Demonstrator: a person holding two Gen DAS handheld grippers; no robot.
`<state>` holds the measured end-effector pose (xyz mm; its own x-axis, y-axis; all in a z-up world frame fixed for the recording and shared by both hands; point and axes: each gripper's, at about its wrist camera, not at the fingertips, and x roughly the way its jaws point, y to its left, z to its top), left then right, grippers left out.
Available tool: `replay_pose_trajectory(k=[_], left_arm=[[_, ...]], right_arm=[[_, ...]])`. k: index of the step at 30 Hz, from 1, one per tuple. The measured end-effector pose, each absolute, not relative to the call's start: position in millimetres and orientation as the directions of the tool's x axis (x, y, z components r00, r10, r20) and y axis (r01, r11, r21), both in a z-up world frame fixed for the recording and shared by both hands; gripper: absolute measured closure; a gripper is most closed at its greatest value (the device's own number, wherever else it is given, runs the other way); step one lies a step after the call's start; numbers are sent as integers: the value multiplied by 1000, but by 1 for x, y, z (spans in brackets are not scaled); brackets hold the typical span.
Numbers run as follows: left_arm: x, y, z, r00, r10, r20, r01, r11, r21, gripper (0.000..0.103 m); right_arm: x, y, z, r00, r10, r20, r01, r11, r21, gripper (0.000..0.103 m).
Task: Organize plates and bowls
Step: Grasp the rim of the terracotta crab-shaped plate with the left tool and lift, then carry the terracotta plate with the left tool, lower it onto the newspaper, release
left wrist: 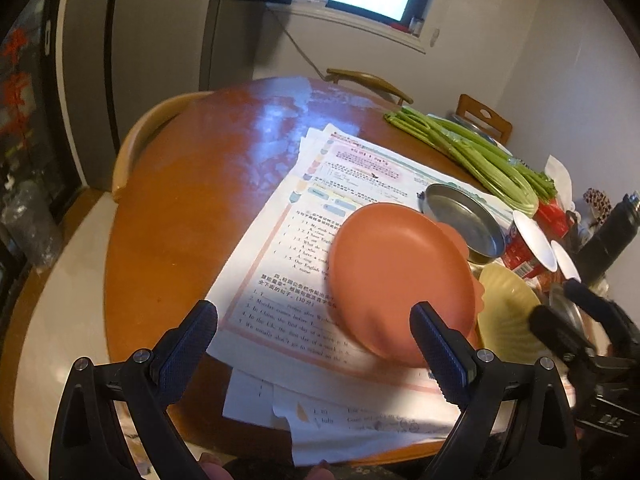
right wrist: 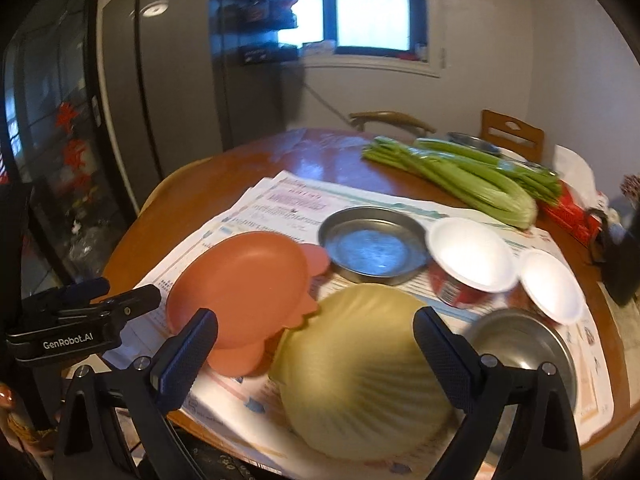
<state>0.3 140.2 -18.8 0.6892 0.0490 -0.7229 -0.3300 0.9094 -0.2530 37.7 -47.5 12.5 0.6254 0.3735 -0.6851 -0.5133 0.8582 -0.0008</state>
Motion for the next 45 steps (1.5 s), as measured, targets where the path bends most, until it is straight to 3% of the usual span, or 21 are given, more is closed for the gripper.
replay_pose_trajectory(k=[11, 24, 30, 32, 35, 37, 41, 45], left_arm=[[36, 142, -34, 654, -15, -756, -279, 925, -260, 6], [49, 134, -36, 655, -23, -755, -236, 943, -233, 9], [51, 129, -37, 649, -46, -760, -213, 948, -239, 35], [53, 127, -39, 640, -64, -766, -199, 949, -245, 56], [56, 125, -44, 628, -72, -775, -194, 950, -245, 67], [56, 124, -45, 630, -65, -774, -194, 951, -238, 69], [56, 127, -48, 628, -75, -775, -204, 945, -257, 72], [54, 134, -45, 636, -63, -769, -220, 941, -259, 72]], right_arm=[[84, -21, -19, 541, 337, -771, -537, 844, -7, 16], [103, -5, -40, 506, 338, -793, -557, 830, -2, 32], [99, -1, -40, 517, 339, -786, -580, 814, -29, 36], [97, 0, -40, 518, 342, -784, -585, 810, -33, 37], [95, 2, -40, 510, 357, -782, -604, 796, -31, 38], [92, 5, -42, 487, 379, -787, -630, 777, -16, 43], [85, 13, -46, 512, 357, -781, -638, 767, -68, 43], [84, 12, -43, 479, 388, -788, -645, 764, -16, 43]])
